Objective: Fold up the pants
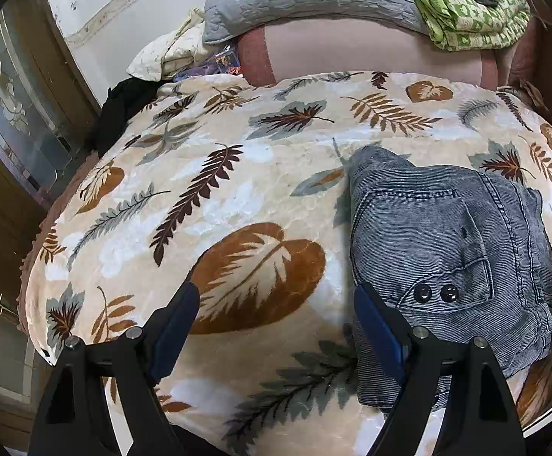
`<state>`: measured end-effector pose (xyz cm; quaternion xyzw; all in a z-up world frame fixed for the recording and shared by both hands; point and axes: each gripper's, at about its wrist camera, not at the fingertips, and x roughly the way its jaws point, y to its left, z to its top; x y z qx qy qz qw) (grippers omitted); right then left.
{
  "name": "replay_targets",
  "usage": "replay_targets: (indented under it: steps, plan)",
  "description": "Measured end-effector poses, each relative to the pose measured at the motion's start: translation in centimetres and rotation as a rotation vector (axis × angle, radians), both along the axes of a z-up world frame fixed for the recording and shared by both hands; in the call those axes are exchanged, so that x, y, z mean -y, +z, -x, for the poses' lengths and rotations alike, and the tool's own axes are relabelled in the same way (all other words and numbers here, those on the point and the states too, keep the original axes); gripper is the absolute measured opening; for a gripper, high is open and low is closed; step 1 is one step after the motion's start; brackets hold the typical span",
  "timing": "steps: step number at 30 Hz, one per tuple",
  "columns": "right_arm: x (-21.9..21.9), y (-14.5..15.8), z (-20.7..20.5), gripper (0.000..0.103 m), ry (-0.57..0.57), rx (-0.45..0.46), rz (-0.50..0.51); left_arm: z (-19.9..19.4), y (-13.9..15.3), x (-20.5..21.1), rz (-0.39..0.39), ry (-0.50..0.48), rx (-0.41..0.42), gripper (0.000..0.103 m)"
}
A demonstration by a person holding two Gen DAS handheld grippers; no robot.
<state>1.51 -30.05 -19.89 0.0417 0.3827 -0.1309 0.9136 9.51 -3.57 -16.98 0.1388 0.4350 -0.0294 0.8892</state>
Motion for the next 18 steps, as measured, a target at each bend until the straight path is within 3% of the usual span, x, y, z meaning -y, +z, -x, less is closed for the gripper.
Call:
replay_targets:
  steps: [6, 18]
  plan:
    - [-2.0, 0.0, -0.2, 0.072, 0.047, -0.009, 0.116, 0.3, -0.2, 0.9, -0.018, -0.023, -0.002, 0.084]
    - [-1.8, 0.3, 0.1, 0.072, 0.04, 0.008, 0.106, 0.7, 0.4, 1.5, -0.029, -0.033, 0.014, 0.084]
